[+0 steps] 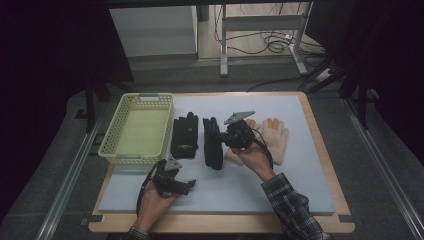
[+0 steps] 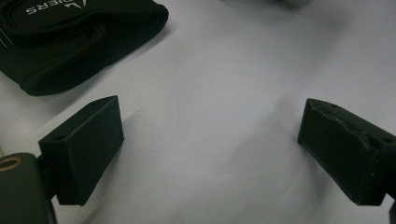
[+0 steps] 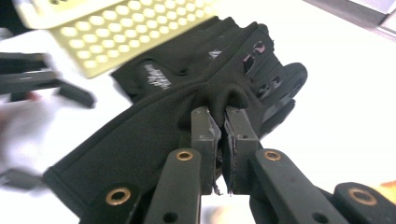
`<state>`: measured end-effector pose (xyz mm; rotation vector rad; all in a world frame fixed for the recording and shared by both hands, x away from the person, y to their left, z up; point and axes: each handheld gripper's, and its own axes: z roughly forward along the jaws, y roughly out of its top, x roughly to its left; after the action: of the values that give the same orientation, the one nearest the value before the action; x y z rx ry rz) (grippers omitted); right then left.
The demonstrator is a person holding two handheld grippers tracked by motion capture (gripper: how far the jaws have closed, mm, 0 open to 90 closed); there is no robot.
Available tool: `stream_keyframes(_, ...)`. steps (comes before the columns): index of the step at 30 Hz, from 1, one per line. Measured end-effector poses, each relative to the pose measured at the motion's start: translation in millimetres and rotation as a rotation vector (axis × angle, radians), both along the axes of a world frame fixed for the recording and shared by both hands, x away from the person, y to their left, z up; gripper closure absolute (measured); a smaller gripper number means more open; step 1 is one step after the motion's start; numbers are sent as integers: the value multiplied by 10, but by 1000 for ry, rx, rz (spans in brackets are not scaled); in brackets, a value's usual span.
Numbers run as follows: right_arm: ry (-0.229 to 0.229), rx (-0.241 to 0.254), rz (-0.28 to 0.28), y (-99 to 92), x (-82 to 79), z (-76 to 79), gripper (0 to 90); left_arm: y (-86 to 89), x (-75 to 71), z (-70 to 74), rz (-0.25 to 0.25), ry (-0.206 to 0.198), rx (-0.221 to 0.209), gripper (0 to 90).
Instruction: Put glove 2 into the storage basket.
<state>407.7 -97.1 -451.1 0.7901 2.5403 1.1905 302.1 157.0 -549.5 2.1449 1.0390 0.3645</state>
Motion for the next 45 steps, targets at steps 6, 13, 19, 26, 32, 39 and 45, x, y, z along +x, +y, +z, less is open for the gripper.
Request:
stream_keyframes(6,-38,-15,39,-120,-377,137,830,-1,-2,0,4,1,-8,68)
stream_keyframes(13,-4,-50,38,-295,-659,-20,825,-5,-2,0,3,-1,1,68)
stream_keyframes(19,72,-20,90,-141,-649,-344,676,1,-9,4,2,-6,-1,68)
stream_keyframes(26,41,-2,73,-65,-473,-284,602,75,-66,3,10,-1,7,65)
stream_keyframes(32,47,1,69,95,-203,-360,581,105,-99,1,14,-4,20,62)
stream_keyframes(39,25,-25,81,413,76,-360,585,122,-110,-4,18,0,14,63)
stream_keyframes(45,36,-34,86,690,290,-392,609,121,-111,-7,21,0,9,63)
